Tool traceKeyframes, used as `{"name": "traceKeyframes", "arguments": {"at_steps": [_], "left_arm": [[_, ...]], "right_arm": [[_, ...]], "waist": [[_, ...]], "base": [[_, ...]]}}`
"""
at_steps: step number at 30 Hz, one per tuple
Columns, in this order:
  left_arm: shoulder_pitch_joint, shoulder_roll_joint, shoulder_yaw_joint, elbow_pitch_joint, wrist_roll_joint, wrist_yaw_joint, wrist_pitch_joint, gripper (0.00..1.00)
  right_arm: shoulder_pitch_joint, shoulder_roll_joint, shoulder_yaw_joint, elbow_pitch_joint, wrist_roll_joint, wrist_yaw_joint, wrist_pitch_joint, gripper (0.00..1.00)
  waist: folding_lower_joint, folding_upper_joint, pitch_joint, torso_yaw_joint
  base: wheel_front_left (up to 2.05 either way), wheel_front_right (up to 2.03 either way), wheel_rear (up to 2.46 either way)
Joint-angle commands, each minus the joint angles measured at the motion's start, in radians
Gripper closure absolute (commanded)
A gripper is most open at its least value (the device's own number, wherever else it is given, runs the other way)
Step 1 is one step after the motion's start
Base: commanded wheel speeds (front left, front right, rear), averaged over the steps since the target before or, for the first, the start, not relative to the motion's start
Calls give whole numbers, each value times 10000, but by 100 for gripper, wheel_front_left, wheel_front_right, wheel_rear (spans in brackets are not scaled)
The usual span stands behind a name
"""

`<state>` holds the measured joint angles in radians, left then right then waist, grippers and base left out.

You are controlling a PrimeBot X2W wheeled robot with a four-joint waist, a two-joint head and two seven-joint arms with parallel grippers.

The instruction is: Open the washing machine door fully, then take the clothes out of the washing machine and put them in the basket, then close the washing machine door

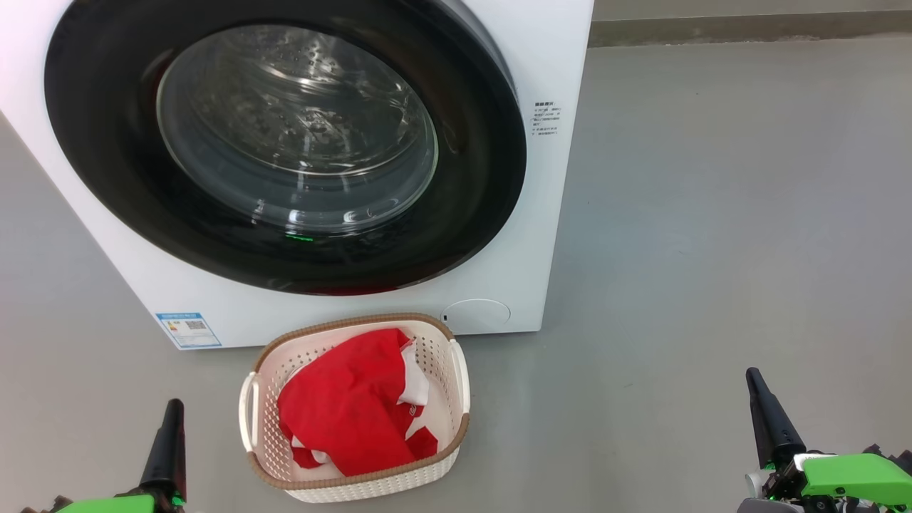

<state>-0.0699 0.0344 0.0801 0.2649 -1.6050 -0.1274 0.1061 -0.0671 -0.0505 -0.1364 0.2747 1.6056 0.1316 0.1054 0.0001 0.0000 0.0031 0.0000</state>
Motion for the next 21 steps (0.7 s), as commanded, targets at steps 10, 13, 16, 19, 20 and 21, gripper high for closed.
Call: {"name": "traceKeyframes", "arguments": {"at_steps": [10,13,16,19,20,21], "left_arm": [[-381,161,345,-201,-29,-33,76,100],[-381,161,345,-201,-29,-33,77,100],[-381,161,345,-201,-29,-33,77,100],[-381,161,345,-201,-29,-33,77,100],[-381,161,345,-201,-29,-33,77,100],[-381,161,345,-201,-29,-33,77,100]], "right_arm": [[-407,-14,240,-300,40,-9,68,100],[-407,-13,238,-300,39,-9,69,100],[-407,-12,237,-300,38,-9,70,100],[-407,-12,236,-300,38,-9,70,100],[-407,-11,236,-300,37,-9,71,100],[-408,-11,236,-300,37,-9,71,100]], "waist": [[-1,0,0,0],[-1,0,0,0],[-1,0,0,0],[-1,0,0,0],[-1,0,0,0],[-1,0,0,0]], "base": [[0,0,0],[0,0,0],[0,0,0],[0,0,0],[0,0,0],[0,0,0]]}}
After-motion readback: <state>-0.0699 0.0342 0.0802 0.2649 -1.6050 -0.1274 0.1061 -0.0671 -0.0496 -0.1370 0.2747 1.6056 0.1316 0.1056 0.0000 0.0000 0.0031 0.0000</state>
